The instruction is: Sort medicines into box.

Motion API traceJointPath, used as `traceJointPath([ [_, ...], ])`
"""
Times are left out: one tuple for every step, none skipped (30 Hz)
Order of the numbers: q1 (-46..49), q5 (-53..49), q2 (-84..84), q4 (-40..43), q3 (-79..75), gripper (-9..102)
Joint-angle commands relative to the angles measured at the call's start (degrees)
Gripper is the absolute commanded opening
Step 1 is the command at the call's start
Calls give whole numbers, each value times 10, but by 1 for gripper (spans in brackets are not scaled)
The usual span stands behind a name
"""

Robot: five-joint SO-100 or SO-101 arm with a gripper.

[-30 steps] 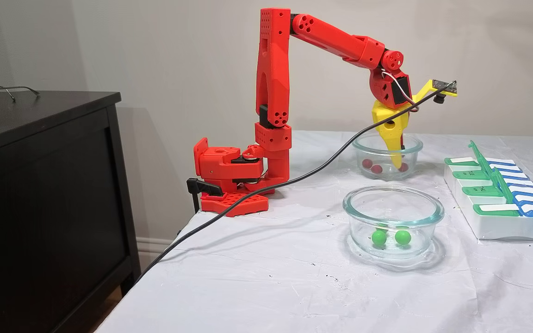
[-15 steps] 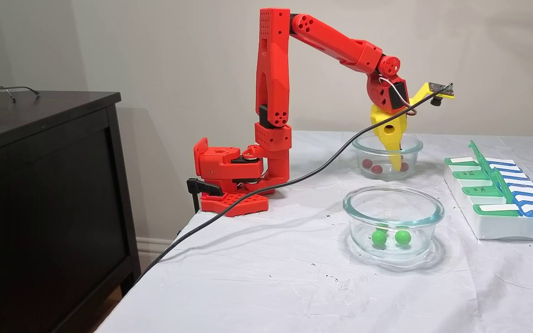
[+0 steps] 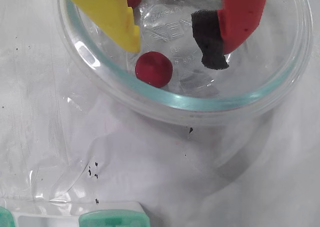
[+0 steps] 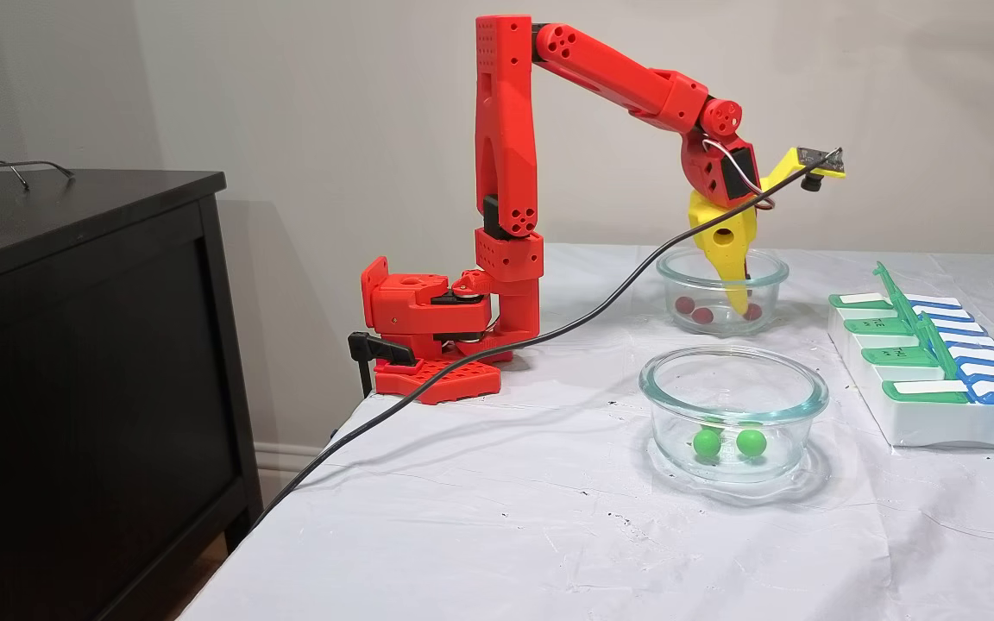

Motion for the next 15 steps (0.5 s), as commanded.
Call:
traceJointPath([
  [11,-7,70,-5,3,22],
  [11,-9,74,-5,8,22],
  [11,-11,76,-5,11,22],
  [11,-11,78,-7,15,22],
  [11,-12,79,-11,18,22],
  [13,-13,78,-16,19,22],
  [15,-14,75,-18,18,22],
  [18,-18,69,-21,17,22],
  [21,-19,62,-25,13,22],
  [25,-21,56,-27,8,22],
  [28,-24,49,-27,2,23],
  [31,-25,43,-26,-5,22],
  [33,-26,37,-23,-13,22],
  [35,-28,33,-20,-18,22],
  [35,-29,29,-18,-21,21],
])
